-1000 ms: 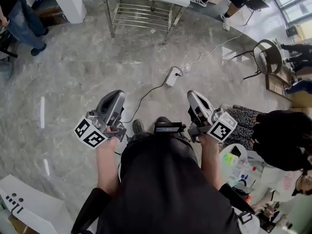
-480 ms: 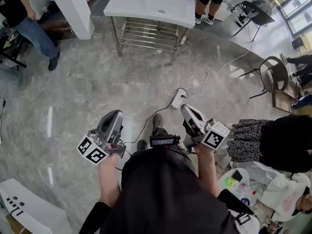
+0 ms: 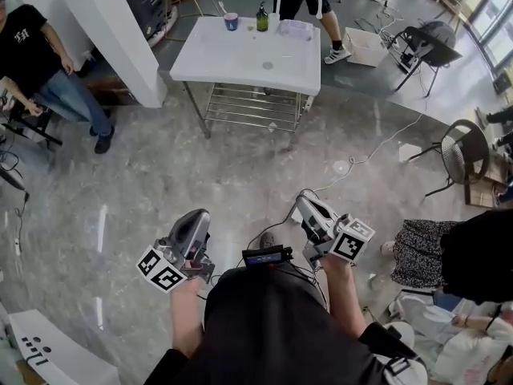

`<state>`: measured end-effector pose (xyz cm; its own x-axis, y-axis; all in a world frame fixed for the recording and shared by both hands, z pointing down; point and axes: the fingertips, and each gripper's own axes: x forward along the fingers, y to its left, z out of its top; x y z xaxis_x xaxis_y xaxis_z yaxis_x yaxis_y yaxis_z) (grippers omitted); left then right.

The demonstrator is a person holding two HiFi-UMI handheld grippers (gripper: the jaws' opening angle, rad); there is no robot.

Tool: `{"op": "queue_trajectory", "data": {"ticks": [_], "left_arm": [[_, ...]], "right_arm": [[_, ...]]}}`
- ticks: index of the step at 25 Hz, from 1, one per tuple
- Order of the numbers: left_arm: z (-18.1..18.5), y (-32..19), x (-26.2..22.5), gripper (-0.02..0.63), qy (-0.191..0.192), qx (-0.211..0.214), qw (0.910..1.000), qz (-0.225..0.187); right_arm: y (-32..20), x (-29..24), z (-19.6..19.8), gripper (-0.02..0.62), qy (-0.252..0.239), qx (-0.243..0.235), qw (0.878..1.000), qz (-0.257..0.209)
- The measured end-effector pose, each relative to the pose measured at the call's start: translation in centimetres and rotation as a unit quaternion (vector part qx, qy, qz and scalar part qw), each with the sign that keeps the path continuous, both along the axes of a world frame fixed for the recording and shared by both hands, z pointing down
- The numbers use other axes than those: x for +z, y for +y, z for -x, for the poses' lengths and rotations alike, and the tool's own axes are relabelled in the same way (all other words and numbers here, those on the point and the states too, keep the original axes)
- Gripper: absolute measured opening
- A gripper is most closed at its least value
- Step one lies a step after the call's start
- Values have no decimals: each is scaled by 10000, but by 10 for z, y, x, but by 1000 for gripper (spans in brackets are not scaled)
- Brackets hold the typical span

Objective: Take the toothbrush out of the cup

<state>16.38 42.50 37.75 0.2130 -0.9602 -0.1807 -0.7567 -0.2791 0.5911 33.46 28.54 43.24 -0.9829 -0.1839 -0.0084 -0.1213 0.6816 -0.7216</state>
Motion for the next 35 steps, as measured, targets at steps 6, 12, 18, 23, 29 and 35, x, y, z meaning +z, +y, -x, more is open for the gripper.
{"op": "queue_trajectory", "data": {"ticks": [6,12,18,23,29,35], "left_arm": [[-16,-53,5,8,71,125,9999,4],[-14,-81,0,8,63,187,9998,-13],[14,-101,4,8,173,142,9997,-54],[44,-137,12,8,328,296,9989,-123],[122,-171,6,8,445,316,9980,-313],[204,-195,14,8,669,207,9969,-351]], "right_arm": [[-47,5,-19,6,77,113,9999,38],[-75,1,-16,6,63,122,9999,21],[-89,0,7,6,45,142,9999,20],[-122,4,23,6,200,393,9990,-22],[-153,-8,97,6,299,456,9985,-14],[-178,-21,188,6,458,264,9984,-190]]}}
